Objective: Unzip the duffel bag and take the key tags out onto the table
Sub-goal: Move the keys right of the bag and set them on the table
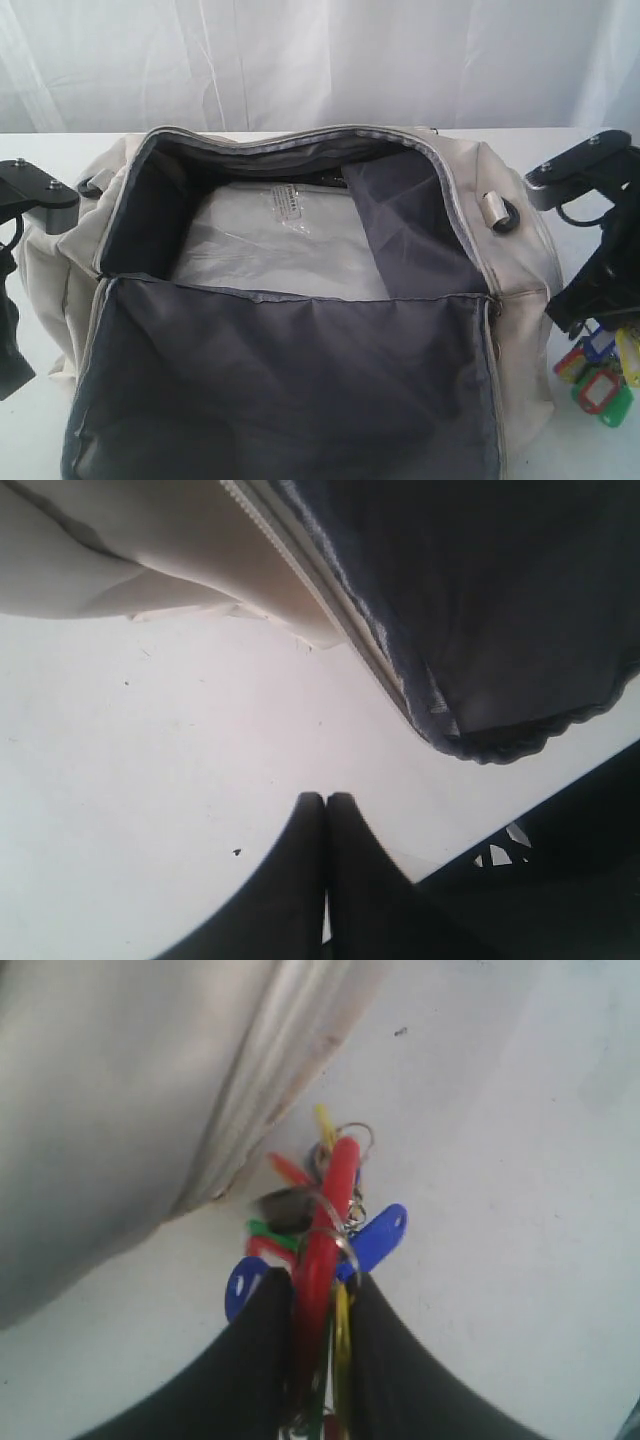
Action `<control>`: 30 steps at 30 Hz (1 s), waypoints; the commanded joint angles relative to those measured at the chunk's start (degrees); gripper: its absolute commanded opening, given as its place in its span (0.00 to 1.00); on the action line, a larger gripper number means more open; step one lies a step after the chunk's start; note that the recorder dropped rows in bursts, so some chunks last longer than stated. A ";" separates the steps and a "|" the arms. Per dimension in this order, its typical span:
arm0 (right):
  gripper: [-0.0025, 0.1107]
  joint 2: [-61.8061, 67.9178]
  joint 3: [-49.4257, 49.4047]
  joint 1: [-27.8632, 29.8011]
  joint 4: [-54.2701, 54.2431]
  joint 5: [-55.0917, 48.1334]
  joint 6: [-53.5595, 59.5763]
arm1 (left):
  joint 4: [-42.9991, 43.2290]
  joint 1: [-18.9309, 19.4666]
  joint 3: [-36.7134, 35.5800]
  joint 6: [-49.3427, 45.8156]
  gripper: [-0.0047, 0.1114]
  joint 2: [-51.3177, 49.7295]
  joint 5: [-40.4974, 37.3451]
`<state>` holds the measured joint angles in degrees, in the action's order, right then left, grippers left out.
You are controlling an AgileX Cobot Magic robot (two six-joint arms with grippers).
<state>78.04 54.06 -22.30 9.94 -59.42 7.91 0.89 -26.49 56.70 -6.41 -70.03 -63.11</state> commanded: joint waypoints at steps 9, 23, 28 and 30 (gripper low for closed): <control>0.02 11.51 -0.12 0.70 4.97 5.37 -4.13 | -2.38 0.05 -0.18 -1.05 0.04 0.43 -1.56; 0.09 18.50 -0.12 0.70 -3.02 10.79 -0.61 | -4.15 0.05 -0.18 -2.62 0.04 0.43 -1.36; 0.39 18.62 -0.12 0.70 -5.85 12.67 -0.61 | -4.26 0.05 -0.18 -3.01 0.04 0.43 -1.14; 0.49 18.62 -0.12 0.70 -6.62 12.67 -0.61 | -4.26 0.05 -0.18 -3.01 0.04 0.43 -1.14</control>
<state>96.30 54.06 -21.73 6.30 -48.70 7.03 -2.25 -26.49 56.70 -9.09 -70.03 -63.29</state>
